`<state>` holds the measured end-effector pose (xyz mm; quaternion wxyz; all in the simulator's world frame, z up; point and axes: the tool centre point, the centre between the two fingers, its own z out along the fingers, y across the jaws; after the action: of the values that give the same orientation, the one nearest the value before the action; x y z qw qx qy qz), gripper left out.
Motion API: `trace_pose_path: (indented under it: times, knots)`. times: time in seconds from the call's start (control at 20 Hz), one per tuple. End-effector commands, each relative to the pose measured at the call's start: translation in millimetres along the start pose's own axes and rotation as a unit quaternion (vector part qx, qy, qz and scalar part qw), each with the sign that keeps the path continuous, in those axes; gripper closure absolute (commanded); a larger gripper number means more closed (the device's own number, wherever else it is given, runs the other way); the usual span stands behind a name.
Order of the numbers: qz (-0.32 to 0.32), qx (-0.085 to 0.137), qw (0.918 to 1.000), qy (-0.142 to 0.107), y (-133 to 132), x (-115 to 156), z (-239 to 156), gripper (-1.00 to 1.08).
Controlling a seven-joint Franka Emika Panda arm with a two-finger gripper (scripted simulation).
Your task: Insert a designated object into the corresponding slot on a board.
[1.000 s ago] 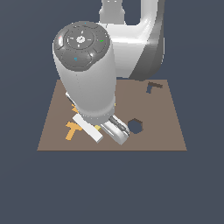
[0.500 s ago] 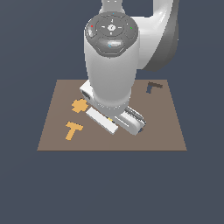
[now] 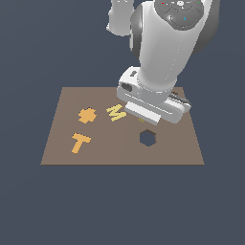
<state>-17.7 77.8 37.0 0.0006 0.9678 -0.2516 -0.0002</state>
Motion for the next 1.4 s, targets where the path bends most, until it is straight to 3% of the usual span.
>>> trace_pose_path:
  times: [0.0,0.3,0.6,1.35]
  knots:
    - [-0.022,0.000,0.9997,0.000,-8.4,-26.5,-1.0,1.08]
    - [-0.064,0.000,0.9980,0.000,-21.2,-77.1,-2.4,1.08]
    - [-0.089,0.000,0.9960,0.001,-27.2,-108.9,-3.2,1.08]
    - [-0.097,0.000,0.9953,0.001,-29.0,-118.4,5.3,1.08]
